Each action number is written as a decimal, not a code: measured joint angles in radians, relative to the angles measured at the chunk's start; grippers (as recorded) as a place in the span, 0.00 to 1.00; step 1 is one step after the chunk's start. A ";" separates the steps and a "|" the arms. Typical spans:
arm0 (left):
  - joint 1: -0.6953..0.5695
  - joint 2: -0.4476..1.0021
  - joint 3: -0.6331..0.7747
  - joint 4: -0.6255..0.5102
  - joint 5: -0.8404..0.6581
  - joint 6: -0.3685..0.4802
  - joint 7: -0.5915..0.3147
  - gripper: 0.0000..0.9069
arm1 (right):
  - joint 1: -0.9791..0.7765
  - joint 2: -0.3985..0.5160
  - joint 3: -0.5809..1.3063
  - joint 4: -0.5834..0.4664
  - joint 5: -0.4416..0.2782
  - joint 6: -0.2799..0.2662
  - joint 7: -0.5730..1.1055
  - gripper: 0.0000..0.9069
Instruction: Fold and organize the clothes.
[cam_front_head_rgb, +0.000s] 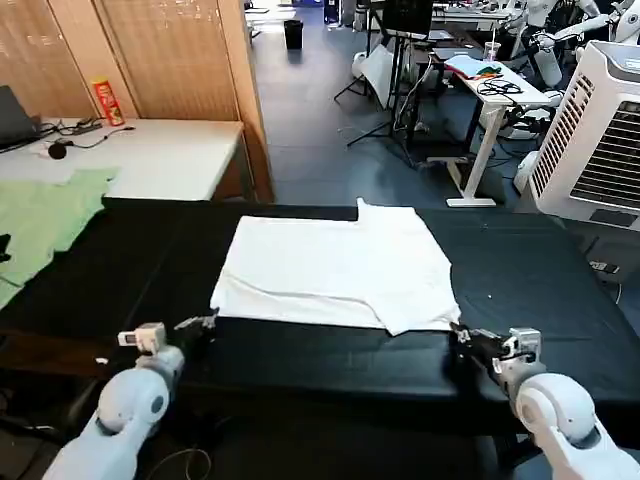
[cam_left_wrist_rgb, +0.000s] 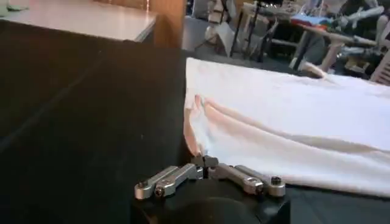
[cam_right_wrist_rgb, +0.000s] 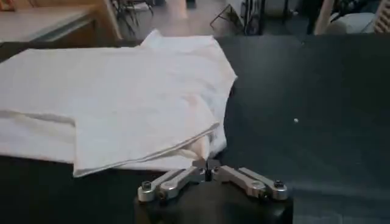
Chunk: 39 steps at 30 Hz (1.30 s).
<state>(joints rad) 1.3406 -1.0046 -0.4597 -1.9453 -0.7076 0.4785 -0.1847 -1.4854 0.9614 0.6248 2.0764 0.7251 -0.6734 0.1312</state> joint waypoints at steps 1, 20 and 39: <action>0.024 0.004 -0.008 -0.021 0.006 0.000 -0.001 0.00 | -0.022 0.002 0.009 0.013 -0.004 0.000 -0.001 0.03; 0.249 -0.007 -0.124 -0.266 0.014 0.202 -0.104 0.97 | -0.230 0.009 0.135 0.217 -0.004 -0.062 -0.017 0.97; -0.427 0.033 0.067 0.145 -0.165 0.117 -0.052 0.97 | 0.634 -0.036 -0.238 -0.370 -0.040 0.142 -0.061 0.97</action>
<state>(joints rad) 0.9139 -0.9719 -0.3925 -1.8000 -0.8726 0.5953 -0.2362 -0.8514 0.9253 0.3872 1.7068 0.6852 -0.5317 0.0707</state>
